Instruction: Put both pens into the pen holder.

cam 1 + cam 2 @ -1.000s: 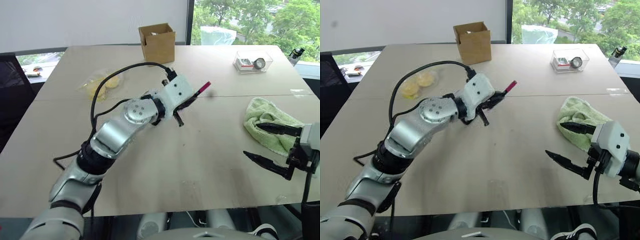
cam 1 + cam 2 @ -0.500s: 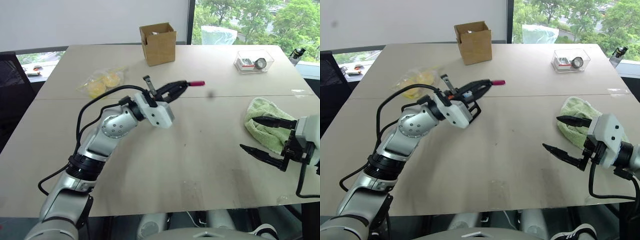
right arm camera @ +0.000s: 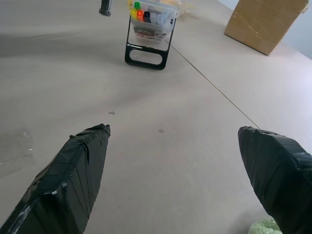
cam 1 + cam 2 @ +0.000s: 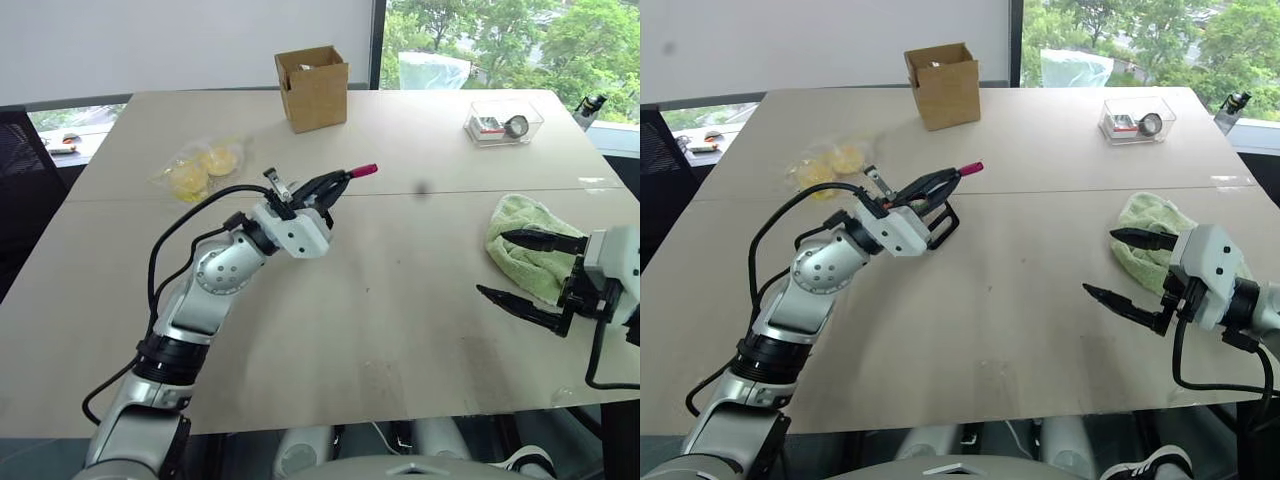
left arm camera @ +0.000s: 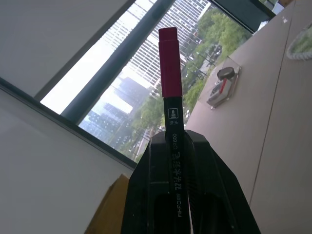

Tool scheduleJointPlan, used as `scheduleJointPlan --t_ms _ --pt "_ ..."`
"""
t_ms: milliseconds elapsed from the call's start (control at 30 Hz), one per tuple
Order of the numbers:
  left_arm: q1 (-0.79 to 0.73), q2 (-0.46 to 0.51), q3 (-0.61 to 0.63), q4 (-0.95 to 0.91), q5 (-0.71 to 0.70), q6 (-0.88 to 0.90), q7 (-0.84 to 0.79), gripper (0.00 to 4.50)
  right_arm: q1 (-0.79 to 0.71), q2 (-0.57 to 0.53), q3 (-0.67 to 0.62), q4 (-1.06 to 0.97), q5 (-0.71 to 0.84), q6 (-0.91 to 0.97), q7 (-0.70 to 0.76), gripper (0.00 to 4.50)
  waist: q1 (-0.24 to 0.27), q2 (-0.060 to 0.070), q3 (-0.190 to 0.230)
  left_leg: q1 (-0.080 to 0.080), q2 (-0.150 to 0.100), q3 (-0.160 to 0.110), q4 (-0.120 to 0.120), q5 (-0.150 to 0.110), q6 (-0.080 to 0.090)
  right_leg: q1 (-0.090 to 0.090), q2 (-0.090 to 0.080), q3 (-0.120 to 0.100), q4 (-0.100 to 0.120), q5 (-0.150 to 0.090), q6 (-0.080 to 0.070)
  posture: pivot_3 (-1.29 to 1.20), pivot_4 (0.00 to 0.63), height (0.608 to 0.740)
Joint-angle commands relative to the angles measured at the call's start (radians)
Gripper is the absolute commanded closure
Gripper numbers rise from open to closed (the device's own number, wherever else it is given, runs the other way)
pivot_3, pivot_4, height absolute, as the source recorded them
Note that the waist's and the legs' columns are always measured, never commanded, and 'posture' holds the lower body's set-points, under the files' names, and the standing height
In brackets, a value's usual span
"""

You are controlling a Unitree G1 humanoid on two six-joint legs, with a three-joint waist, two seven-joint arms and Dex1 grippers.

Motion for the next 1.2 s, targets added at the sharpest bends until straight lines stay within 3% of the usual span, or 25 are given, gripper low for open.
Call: scheduleJointPlan --t_ms 33,733,1133,1200 --pt "0.016 -0.006 0.03 -0.054 0.0 0.014 0.001 4.48 -0.023 0.002 -0.024 -0.018 0.016 -0.036 0.01 0.0 0.001 0.0 0.0 0.0 0.0 0.0 0.0 0.0 0.0 0.0 0.0 0.0 0.0 0.0 0.0 0.0 0.15 0.74" --pt "0.02 -0.041 0.047 0.071 0.085 -0.029 0.107 4.48 -0.13 0.041 -0.038 -0.076 0.18 0.003 -0.105 0.0 0.0 0.0 0.0 0.0 0.0 0.0 0.0 0.0 0.0 0.0 -0.001 0.0 0.0 0.0 0.0 0.0 0.15 0.74" --pt "0.014 -0.05 0.067 0.124 0.124 -0.042 0.166 4.48 -0.121 0.036 -0.027 -0.09 0.194 0.009 -0.122 0.0 0.0 0.0 0.0 0.0 0.0 0.0 0.0 0.0 0.0 0.0 -0.001 0.0 0.0 0.0 0.0 0.0 0.15 0.74" --pt "0.013 -0.052 0.075 0.137 0.114 -0.046 0.172 3.63 -0.12 0.033 -0.028 -0.088 0.195 0.01 -0.121 0.0 0.0 0.0 0.0 0.0 0.0 0.0 0.0 0.0 0.0 0.0 -0.001 0.0 0.0 0.0 0.0 0.0 0.15 0.74"
